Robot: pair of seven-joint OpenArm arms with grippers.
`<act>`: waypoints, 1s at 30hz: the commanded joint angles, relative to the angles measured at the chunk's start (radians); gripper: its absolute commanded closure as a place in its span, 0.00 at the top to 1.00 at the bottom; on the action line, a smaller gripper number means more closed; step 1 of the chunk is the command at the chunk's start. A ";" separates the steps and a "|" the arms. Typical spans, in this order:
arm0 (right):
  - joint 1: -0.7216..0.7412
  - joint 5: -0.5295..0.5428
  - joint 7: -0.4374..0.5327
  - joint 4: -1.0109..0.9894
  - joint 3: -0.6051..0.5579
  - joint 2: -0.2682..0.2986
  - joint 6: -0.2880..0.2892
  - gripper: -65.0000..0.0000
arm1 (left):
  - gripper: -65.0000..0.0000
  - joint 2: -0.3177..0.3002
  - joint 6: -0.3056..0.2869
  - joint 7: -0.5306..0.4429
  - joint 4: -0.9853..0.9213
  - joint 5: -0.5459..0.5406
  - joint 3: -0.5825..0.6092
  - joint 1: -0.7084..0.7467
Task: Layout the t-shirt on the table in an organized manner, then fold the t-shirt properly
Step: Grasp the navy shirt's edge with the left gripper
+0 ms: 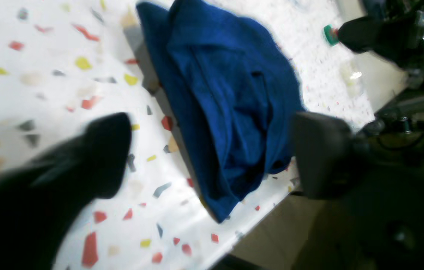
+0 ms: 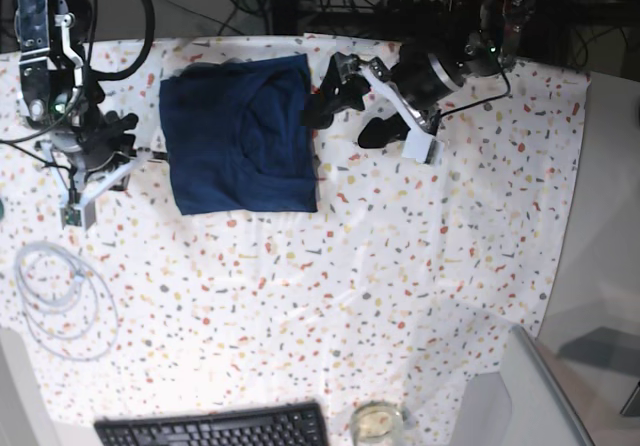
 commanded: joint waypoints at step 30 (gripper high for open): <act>0.003 -0.011 0.014 -0.123 0.705 -0.077 0.413 0.02 | 0.00 0.066 0.161 -0.013 -0.420 -0.023 0.147 -0.302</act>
